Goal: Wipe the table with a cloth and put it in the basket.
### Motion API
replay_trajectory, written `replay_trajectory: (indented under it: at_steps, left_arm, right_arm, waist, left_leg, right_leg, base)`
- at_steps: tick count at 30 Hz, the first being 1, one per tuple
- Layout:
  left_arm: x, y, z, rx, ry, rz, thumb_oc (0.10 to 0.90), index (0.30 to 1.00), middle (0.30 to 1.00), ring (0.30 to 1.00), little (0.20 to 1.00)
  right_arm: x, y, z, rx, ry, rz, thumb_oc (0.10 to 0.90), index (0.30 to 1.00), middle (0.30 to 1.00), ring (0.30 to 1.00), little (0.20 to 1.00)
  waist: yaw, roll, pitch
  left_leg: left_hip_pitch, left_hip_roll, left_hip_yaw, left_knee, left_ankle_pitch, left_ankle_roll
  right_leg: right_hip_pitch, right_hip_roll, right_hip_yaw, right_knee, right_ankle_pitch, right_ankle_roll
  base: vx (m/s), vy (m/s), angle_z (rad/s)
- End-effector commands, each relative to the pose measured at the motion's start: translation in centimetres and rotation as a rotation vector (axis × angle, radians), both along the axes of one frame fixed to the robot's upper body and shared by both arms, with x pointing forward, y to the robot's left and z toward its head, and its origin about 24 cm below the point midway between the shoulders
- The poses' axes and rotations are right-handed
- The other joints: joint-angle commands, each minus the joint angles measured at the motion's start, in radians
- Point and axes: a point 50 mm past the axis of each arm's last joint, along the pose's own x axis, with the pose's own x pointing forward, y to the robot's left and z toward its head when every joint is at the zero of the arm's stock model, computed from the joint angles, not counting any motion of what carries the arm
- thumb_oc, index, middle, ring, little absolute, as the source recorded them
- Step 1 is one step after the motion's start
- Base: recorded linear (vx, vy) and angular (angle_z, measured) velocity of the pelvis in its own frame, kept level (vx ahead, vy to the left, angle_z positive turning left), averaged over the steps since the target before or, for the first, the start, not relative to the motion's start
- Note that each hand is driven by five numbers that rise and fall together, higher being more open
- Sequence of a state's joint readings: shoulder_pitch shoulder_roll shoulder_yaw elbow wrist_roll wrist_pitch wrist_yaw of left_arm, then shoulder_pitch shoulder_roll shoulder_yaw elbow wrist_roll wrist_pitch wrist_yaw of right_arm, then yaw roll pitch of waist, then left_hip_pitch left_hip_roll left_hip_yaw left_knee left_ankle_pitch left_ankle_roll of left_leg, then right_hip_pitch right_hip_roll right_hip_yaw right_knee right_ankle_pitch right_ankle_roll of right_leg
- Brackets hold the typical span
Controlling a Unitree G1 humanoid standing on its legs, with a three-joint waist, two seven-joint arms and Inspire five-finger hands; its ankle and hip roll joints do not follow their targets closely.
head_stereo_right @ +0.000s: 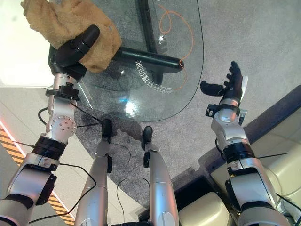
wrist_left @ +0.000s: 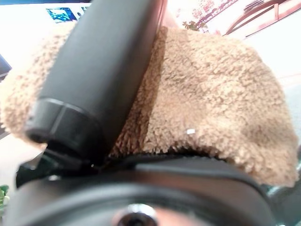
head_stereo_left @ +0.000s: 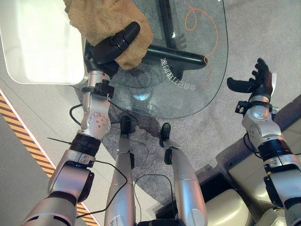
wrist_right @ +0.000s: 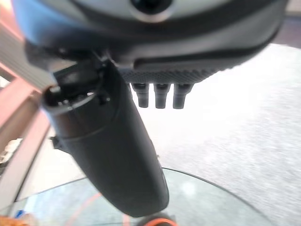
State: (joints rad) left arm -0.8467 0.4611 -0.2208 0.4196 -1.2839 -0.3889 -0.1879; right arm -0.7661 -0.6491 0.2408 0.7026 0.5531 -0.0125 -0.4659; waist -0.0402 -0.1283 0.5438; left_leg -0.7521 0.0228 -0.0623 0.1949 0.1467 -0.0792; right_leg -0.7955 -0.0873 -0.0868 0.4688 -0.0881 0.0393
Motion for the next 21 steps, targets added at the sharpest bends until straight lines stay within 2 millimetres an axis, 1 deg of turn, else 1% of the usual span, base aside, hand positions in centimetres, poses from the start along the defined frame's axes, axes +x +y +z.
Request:
replay_trajectory:
  at_steps: [1,8,10,11,13,15,20,21]
  left_arm:
    - [-3.4,-0.6,6.8,-0.047,-0.431,-0.030,0.100,0.300,0.300,0.300,0.200]
    - [-4.0,0.5,7.9,-0.078,-0.473,0.033,0.100,0.300,0.300,0.300,0.200]
    - [-4.1,0.7,8.1,-0.088,-0.480,0.045,0.100,0.300,0.300,0.300,0.200]
    - [-4.2,0.9,8.4,-0.100,-0.489,0.057,0.100,0.300,0.300,0.300,0.200]
    - [-4.3,1.2,8.8,-0.108,-0.497,0.073,0.100,0.300,0.300,0.300,0.200]
    - [-4.4,1.7,9.1,-0.116,-0.506,0.093,0.100,0.300,0.300,0.300,0.200]
    - [-4.7,3.0,9.1,-0.133,-0.501,0.157,0.100,0.300,0.300,0.300,0.200]
    - [-4.7,3.0,9.1,-0.133,-0.502,0.157,0.100,0.300,0.300,0.300,0.200]
  right_arm:
    - [-1.2,-3.3,2.1,0.011,-0.116,-0.083,0.800,0.900,0.900,0.900,0.900]
    - [-1.6,-4.1,-1.5,0.025,0.012,-0.089,0.800,0.900,0.900,0.900,0.900]
    - [-1.7,-4.3,-2.2,0.031,0.033,-0.091,0.800,0.900,0.900,0.900,0.900]
    - [-2.0,-4.5,-3.1,0.033,0.064,-0.094,0.800,0.900,0.900,0.900,0.900]
    - [-2.2,-4.9,-4.0,0.041,0.095,-0.098,0.800,0.900,0.900,0.900,0.900]
    - [-2.7,-5.2,-5.4,0.046,0.133,-0.103,0.800,0.900,0.900,0.900,0.900]
    - [-3.4,-5.4,-7.4,0.032,0.210,-0.123,0.800,0.900,0.900,0.900,0.900]
    - [-3.4,-5.4,-7.4,0.031,0.210,-0.123,0.800,0.900,0.900,0.900,0.900]
  waist:
    - [-0.009,0.073,-0.024]
    - [-0.006,0.084,-0.024]
    - [-0.005,0.086,-0.024]
    - [-0.004,0.088,-0.024]
    - [-0.002,0.089,-0.024]
    - [0.001,0.091,-0.024]
    - [0.011,0.098,-0.024]
    - [0.010,0.098,-0.024]
  left_leg:
    - [0.036,-0.039,0.101,0.122,-0.159,0.047]
    - [0.028,-0.037,0.103,0.132,-0.162,0.044]
    - [0.024,-0.038,0.103,0.135,-0.163,0.044]
    - [0.024,-0.038,0.103,0.136,-0.163,0.045]
    - [0.025,-0.038,0.103,0.136,-0.164,0.045]
    - [0.024,-0.038,0.102,0.137,-0.164,0.045]
    - [0.016,-0.041,0.099,0.141,-0.164,0.048]
    - [0.015,-0.041,0.098,0.141,-0.165,0.048]
  right_leg:
    - [0.059,0.081,0.008,-0.094,0.065,0.018]
    - [0.052,0.076,0.008,-0.088,0.056,0.013]
    - [0.049,0.076,0.007,-0.085,0.054,0.012]
    - [0.049,0.075,0.006,-0.086,0.054,0.010]
    - [0.051,0.075,0.006,-0.087,0.053,0.009]
    - [0.051,0.076,0.005,-0.087,0.051,0.007]
    - [0.044,0.073,0.000,-0.088,0.051,0.004]
    - [0.044,0.073,0.000,-0.088,0.052,0.004]
  base:
    - [0.00,0.000,0.00]
    - [0.00,0.004,-0.02]
    - [0.00,0.000,0.00]
    - [0.00,0.000,0.00]
    - [0.00,0.000,0.00]
    - [0.00,0.000,0.00]
    - [0.00,0.000,0.00]
    - [0.00,0.000,0.00]
